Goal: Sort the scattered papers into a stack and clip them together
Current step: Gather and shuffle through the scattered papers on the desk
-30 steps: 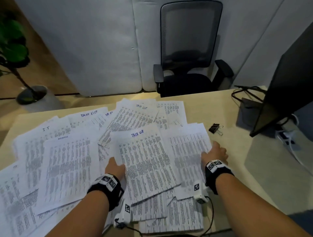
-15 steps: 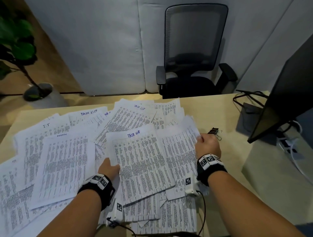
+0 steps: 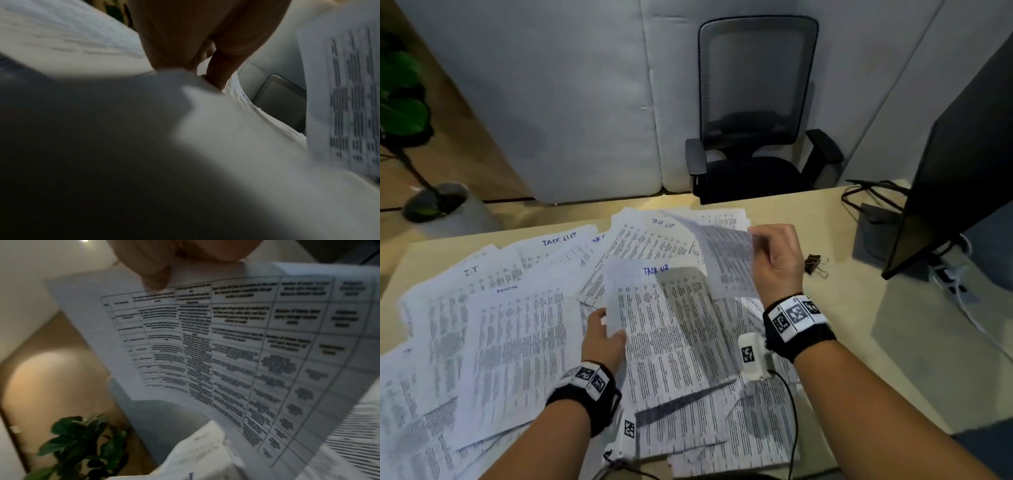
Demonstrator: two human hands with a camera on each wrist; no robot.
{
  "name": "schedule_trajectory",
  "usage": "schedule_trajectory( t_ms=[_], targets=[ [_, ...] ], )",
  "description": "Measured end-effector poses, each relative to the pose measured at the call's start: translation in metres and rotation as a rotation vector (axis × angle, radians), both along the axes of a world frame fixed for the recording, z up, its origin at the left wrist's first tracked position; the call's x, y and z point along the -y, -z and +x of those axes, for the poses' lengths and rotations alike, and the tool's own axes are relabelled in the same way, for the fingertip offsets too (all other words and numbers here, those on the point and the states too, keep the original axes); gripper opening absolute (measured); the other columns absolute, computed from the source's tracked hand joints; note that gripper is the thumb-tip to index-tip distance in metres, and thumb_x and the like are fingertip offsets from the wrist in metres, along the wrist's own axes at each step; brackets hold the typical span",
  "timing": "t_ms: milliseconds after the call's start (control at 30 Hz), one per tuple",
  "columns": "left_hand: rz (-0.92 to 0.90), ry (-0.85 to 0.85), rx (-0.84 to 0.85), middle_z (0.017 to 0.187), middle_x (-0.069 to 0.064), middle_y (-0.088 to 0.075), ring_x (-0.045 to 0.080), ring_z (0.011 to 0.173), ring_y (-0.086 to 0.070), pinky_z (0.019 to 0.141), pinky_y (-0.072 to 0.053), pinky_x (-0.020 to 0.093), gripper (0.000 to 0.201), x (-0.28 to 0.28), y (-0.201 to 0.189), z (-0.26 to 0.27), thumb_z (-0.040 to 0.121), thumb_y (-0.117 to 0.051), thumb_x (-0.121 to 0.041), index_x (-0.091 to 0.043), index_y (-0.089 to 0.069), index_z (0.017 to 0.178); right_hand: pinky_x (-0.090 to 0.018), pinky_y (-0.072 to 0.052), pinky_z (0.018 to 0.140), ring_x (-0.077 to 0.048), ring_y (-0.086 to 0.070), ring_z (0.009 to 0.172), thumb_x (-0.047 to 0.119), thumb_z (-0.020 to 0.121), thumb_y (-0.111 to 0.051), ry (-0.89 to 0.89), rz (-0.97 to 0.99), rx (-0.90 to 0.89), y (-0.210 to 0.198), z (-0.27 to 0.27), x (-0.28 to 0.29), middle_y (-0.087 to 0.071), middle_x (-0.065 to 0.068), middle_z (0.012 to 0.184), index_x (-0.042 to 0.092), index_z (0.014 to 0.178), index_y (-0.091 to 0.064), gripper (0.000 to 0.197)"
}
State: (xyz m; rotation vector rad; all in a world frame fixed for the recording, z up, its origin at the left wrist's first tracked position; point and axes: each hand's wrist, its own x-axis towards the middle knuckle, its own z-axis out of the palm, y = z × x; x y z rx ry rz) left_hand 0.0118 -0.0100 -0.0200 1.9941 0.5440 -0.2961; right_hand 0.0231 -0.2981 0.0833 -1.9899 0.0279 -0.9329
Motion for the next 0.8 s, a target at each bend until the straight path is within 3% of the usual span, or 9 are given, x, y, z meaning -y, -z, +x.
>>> schedule_trajectory(
  t_ms=[67,133,233,300,333,433,600,700,800],
  targets=[
    [-0.041,0.024,0.102,0.14,0.01,-0.05,0.031,0.12,-0.054,0.1,-0.045,0.045,0.069,-0.008,-0.009,0.001,0.093,-0.052,0.001,-0.044,-0.029,0.141,-0.021,-0.049,0.069,-0.014,-0.057,0.08,-0.001,0.089,-0.054,-0.03,0.024,0.041,-0.013,0.004,-0.019,-0.055,-0.001,0.091,0.003,0.095,-0.067,0.014],
    [0.009,0.098,0.172,0.153,0.002,-0.033,0.025,0.138,-0.036,0.11,-0.034,0.045,0.076,-0.021,-0.015,0.003,0.093,-0.049,0.003,-0.046,-0.025,0.146,-0.021,-0.048,0.068,-0.012,-0.057,0.076,0.002,0.09,-0.055,-0.005,0.088,0.014,-0.017,0.011,-0.036,-0.058,0.002,0.085,0.006,0.094,-0.066,0.012],
    [-0.022,0.049,0.147,0.143,0.003,-0.048,0.022,0.119,-0.055,0.098,-0.046,0.033,0.056,-0.039,-0.015,0.008,0.092,-0.047,0.006,-0.03,-0.055,0.134,-0.016,-0.042,0.057,-0.001,-0.048,0.06,0.017,0.093,-0.056,0.032,0.291,-0.293,-0.007,0.018,-0.058,-0.055,0.01,0.067,0.018,0.084,-0.064,0.012],
    [-0.077,0.035,0.103,0.134,0.007,-0.057,0.025,0.122,-0.053,0.104,-0.041,0.036,0.033,-0.047,-0.012,0.008,0.096,-0.05,-0.008,-0.027,-0.069,0.116,-0.02,-0.039,0.053,-0.006,-0.048,0.058,0.023,0.095,-0.053,0.072,0.24,-0.555,0.013,0.018,-0.069,-0.053,0.006,0.064,0.019,0.081,-0.061,0.017],
    [-0.087,0.04,0.076,0.136,0.008,-0.055,0.027,0.129,-0.048,0.109,-0.035,0.04,0.028,-0.05,-0.013,0.007,0.1,-0.046,-0.024,-0.024,-0.069,0.116,-0.022,-0.036,0.054,-0.012,-0.049,0.062,0.025,0.096,-0.051,0.087,0.17,-0.667,0.024,0.017,-0.075,-0.055,0.001,0.066,0.016,0.081,-0.061,0.02],
    [-0.216,-0.03,-0.083,0.134,0.003,-0.049,0.024,0.131,-0.039,0.111,-0.024,0.051,0.058,-0.054,-0.013,0.005,0.099,-0.027,-0.058,-0.02,-0.066,0.119,-0.025,-0.036,0.059,-0.021,-0.052,0.068,0.021,0.098,-0.047,0.074,0.043,-0.833,0.059,0.007,-0.093,-0.065,-0.013,0.08,0.004,0.089,-0.064,0.026],
    [0.009,0.062,-0.063,0.132,0.006,-0.058,0.026,0.124,-0.053,0.105,-0.039,0.035,0.037,-0.055,0.001,0.008,0.092,-0.061,-0.026,-0.01,-0.06,0.126,-0.035,-0.05,0.086,-0.03,-0.061,0.098,0.015,0.098,-0.044,0.011,-0.086,-0.996,0.09,-0.006,-0.098,-0.066,-0.015,0.109,0.003,0.11,-0.064,0.026],
    [-0.087,-0.032,-0.105,0.142,0.007,-0.05,0.026,0.131,-0.045,0.104,-0.033,0.033,0.037,-0.052,-0.003,0.01,0.1,-0.045,-0.03,-0.009,-0.06,0.127,-0.041,-0.043,0.097,-0.03,-0.048,0.117,0.023,0.096,-0.047,0.142,-0.214,-1.089,0.098,-0.01,-0.082,-0.049,-0.011,0.132,0.016,0.127,-0.056,0.033],
    [-0.001,0.092,-0.073,0.137,0.006,-0.053,0.027,0.126,-0.049,0.104,-0.036,0.037,0.045,-0.052,0.004,0.008,0.093,-0.059,-0.036,-0.009,-0.055,0.129,-0.047,-0.041,0.099,-0.034,-0.036,0.125,0.033,0.092,-0.053,0.207,-0.271,-1.276,0.102,-0.016,-0.073,-0.033,-0.012,0.139,0.019,0.137,-0.04,0.048]
  ],
)
